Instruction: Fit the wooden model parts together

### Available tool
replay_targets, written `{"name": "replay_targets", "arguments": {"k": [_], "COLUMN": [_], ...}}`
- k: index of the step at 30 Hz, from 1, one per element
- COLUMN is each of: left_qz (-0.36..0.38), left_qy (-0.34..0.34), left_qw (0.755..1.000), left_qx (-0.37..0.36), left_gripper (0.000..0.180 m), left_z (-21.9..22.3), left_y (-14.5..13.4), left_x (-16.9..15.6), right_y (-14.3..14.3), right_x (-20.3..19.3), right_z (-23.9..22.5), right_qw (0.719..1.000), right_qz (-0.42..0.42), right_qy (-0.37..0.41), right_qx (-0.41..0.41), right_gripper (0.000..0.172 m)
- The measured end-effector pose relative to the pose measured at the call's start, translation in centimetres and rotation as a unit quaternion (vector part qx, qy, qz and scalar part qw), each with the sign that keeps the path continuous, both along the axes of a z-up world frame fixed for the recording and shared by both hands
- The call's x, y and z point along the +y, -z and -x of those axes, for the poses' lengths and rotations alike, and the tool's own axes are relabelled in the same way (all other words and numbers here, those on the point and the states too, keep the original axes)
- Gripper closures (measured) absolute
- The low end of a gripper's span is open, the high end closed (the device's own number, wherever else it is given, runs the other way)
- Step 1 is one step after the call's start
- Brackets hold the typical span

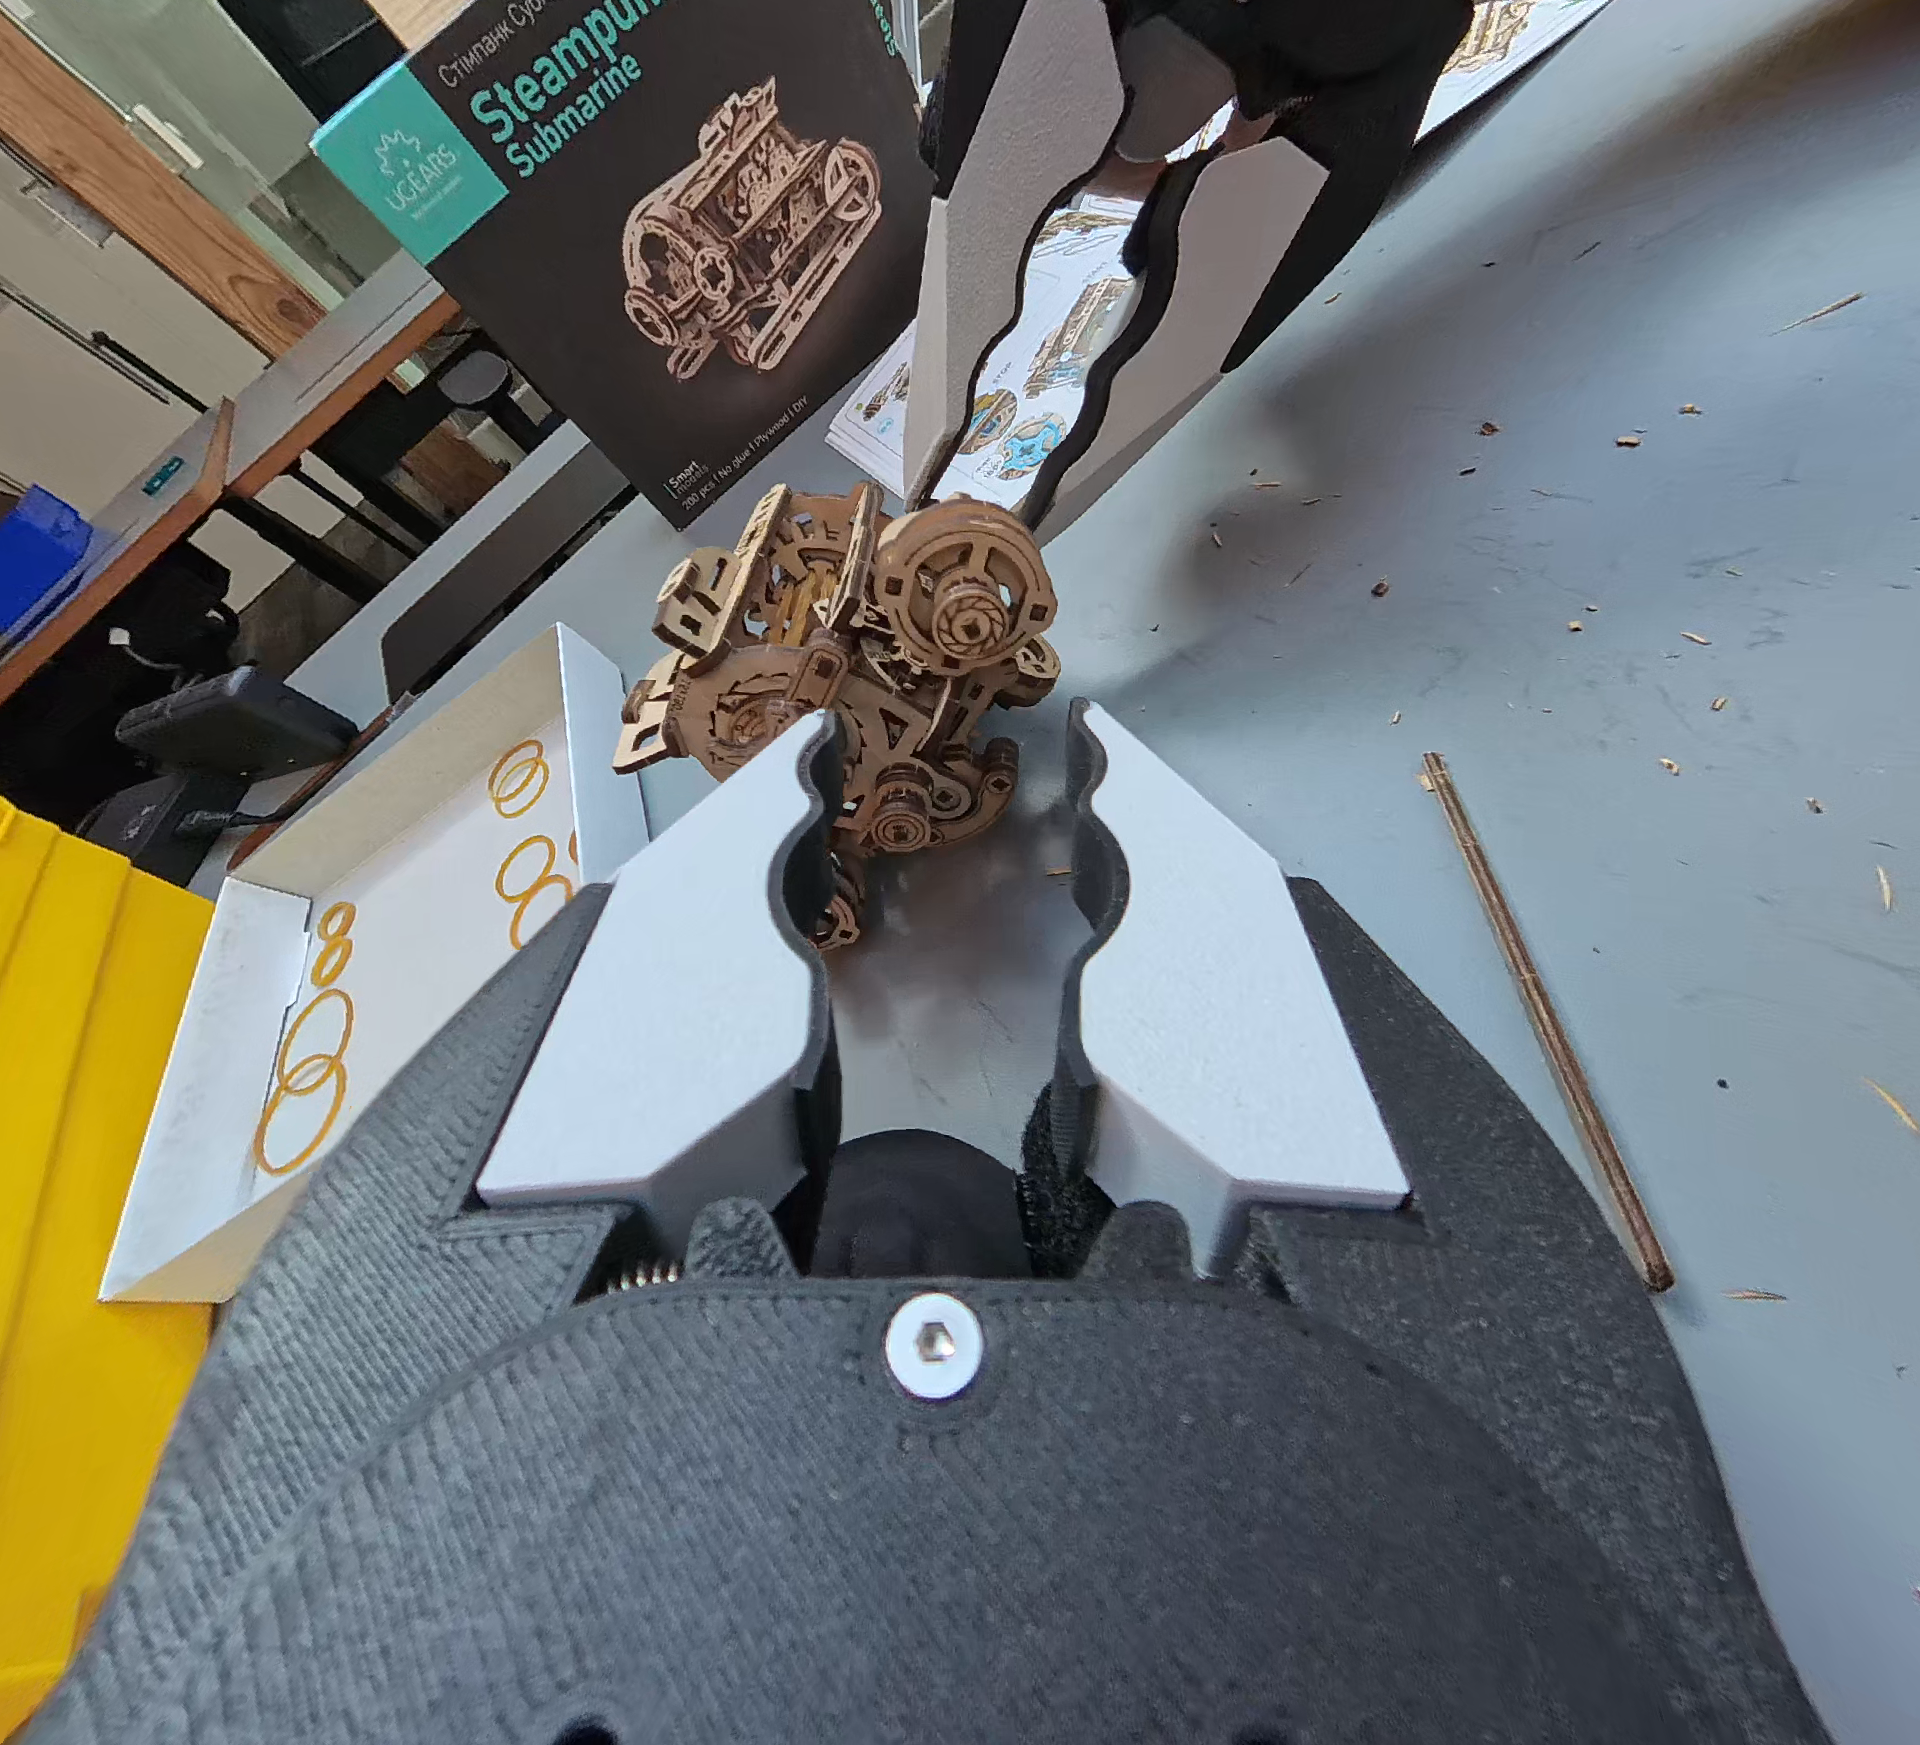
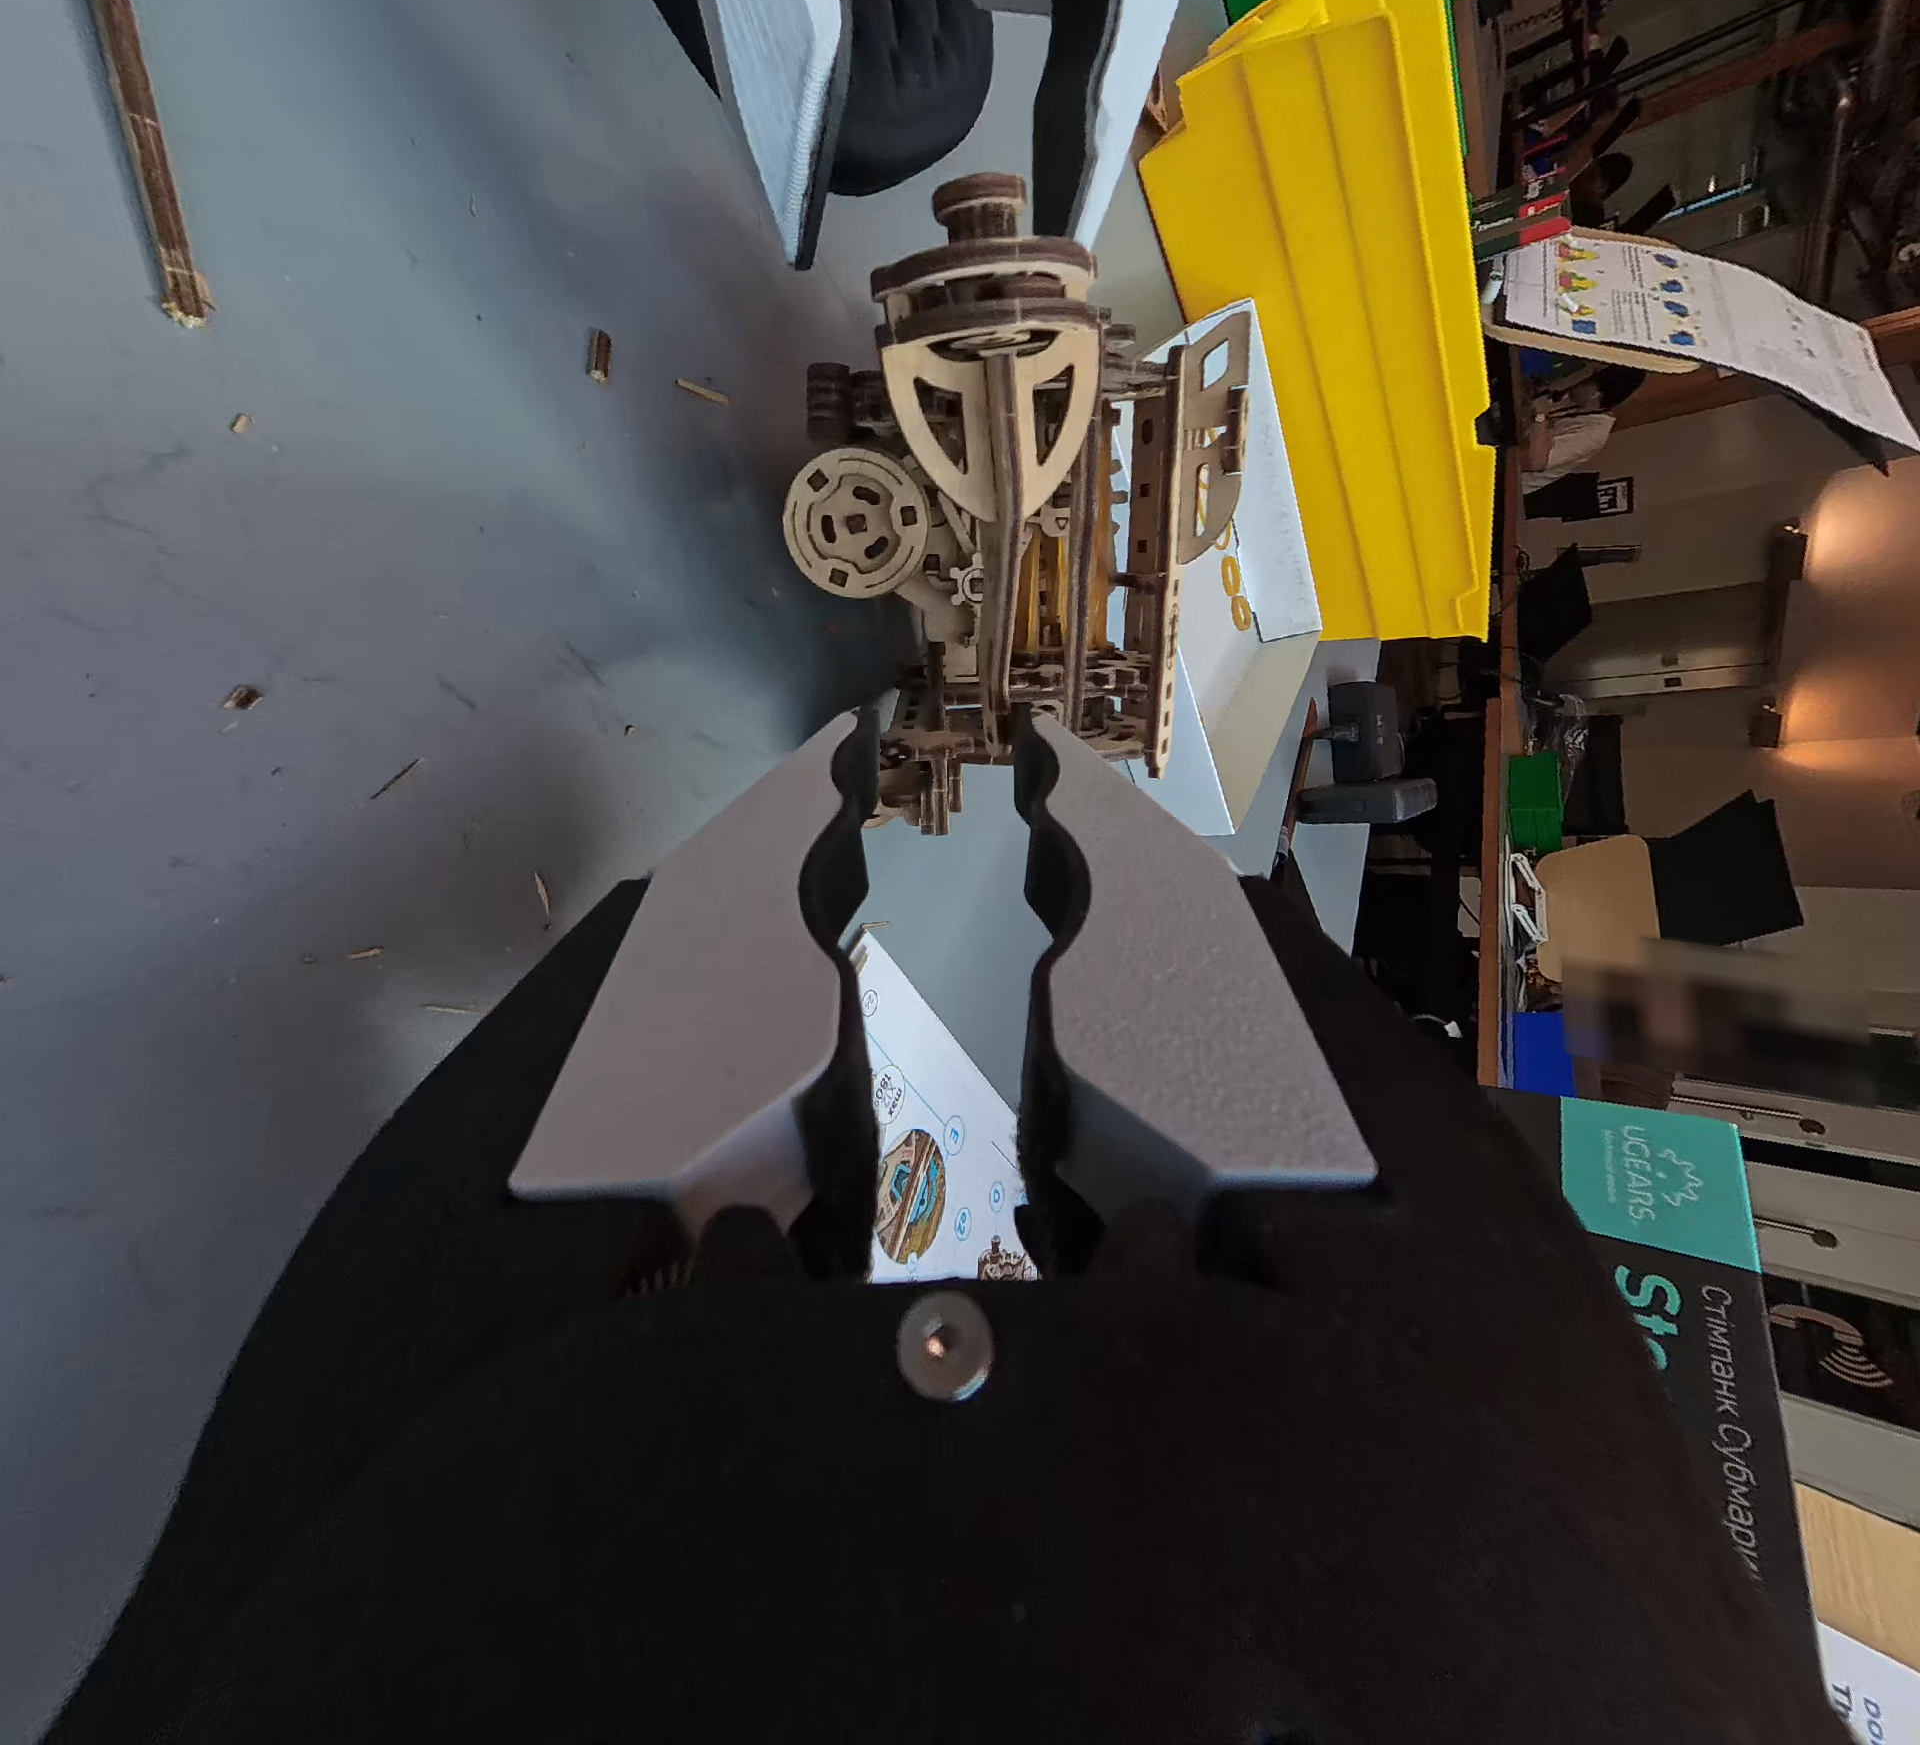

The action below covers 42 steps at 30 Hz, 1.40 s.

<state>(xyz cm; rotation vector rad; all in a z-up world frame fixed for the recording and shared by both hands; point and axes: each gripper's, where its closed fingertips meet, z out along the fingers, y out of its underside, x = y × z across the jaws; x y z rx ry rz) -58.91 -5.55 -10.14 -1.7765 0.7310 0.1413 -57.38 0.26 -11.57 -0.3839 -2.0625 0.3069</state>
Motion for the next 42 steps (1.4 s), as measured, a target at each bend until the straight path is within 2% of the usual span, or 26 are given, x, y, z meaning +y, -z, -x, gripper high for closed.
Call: {"name": "replay_targets", "arguments": {"k": [8, 15, 18, 21, 24, 25, 42], "left_qz": [0.008, 0.006, 0.006, 0.01, 0.011, 0.009, 0.009], "left_qy": [-0.013, -0.031, -0.043, -0.049, -0.051, -0.051, -0.034], "left_qw": [1.0, 0.999, 0.999, 0.999, 0.998, 0.998, 0.998], "left_qx": [0.016, 0.021, 0.017, -0.008, -0.031, -0.035, -0.059], "left_gripper": [0.149, 0.145, 0.148, 0.147, 0.143, 0.145, 0.145], "left_z": [0.1, 0.4, 0.7, 1.1, 1.4, 1.4, 1.3], "left_y": [0.6, 0.7, 0.6, 0.4, 0.2, 0.1, 0.0], "left_x": [0.3, 1.0, 1.4, 1.5, 1.5, 1.5, 1.4], "right_y": [0.0, -0.2, -0.7, -1.0, -1.1, -1.1, 0.0], "right_x": [0.1, -0.1, -0.3, -0.6, -0.5, -0.5, -0.7], "right_z": [0.2, 0.3, 0.5, 0.5, 0.4, 0.1, -0.2], "right_qw": [1.0, 0.999, 0.998, 0.996, 0.995, 0.993, 0.987], "right_qz": [0.005, 0.04, 0.06, 0.083, 0.101, 0.112, 0.135], "right_qy": [0.005, 0.012, 0.013, 0.014, 0.02, 0.021, -0.002], "right_qx": [0.003, 0.001, 0.008, 0.002, -0.011, -0.022, -0.086], "right_gripper": [0.155, 0.155, 0.17, 0.169, 0.148, 0.147, 0.148]}}
